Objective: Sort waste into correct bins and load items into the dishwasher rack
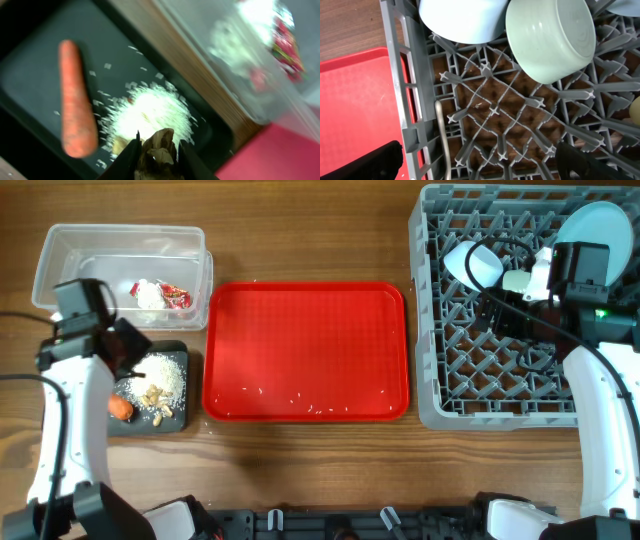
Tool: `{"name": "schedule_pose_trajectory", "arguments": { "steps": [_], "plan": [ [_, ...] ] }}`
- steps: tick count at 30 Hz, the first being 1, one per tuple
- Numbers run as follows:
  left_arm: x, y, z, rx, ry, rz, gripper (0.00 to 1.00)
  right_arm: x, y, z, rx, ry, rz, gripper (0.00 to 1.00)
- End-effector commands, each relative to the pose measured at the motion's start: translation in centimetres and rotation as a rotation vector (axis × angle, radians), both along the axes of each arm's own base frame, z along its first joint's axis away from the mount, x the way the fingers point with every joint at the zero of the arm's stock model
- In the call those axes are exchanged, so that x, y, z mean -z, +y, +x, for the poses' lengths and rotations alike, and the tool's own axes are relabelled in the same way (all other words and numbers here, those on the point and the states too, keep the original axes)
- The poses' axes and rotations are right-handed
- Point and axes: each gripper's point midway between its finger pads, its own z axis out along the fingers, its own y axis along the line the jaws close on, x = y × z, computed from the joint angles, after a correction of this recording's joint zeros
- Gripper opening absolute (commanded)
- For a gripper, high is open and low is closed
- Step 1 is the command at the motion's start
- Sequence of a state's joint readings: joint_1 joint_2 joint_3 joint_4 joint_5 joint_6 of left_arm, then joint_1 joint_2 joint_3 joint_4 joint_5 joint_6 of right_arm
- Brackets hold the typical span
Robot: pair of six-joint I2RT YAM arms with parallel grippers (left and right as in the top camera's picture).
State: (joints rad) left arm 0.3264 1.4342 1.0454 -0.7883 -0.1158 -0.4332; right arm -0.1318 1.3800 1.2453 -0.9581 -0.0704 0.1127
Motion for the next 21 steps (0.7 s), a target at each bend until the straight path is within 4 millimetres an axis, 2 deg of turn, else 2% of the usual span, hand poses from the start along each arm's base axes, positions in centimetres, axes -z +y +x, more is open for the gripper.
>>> {"name": "schedule_pose_trajectory", "arguments": {
  "steps": [1, 5, 7, 9, 11, 15, 19, 21],
  "plan": [
    [1.8, 3.0, -0.7, -0.132, 0.026, -0.018, 0.24, -0.1, 0.3, 0.1, 0.009, -0.003, 0.023, 1.00],
    [4.3, 5.6, -0.9, -0.203, 0.057, -0.032, 0.27, -0.1, 0.3, 0.1, 0.009, -0.003, 0.023, 1.00],
    [6.6, 6.8, -1.1, -0.237, 0.093, -0.048, 0.27, -0.1, 0.3, 0.2, 0.008, -0.003, 0.023, 1.00],
    [8.7, 7.5, -1.6, -0.260, 0.138, -0.069, 0.28, -0.1, 0.3, 0.1, 0.008, -0.003, 0.023, 1.00],
    [10.0, 7.7, -1.9, -0.272, 0.164, -0.082, 0.29, -0.1, 0.3, 0.2, 0.008, -0.004, 0.023, 1.00],
    [10.1, 7.9, -1.8, -0.274, 0.160, -0.080, 0.34, -0.1, 0.2, 0.2, 0.008, -0.006, 0.022, 1.00],
    [9.6, 7.9, -1.7, -0.272, 0.148, -0.080, 0.56, -0.1, 0.2, 0.2, 0.008, -0.006, 0.022, 1.00],
    [7.5, 8.0, -1.0, -0.266, 0.103, -0.077, 0.63, -0.1, 0.3, 0.2, 0.008, -0.007, 0.023, 1.00]
  ]
}}
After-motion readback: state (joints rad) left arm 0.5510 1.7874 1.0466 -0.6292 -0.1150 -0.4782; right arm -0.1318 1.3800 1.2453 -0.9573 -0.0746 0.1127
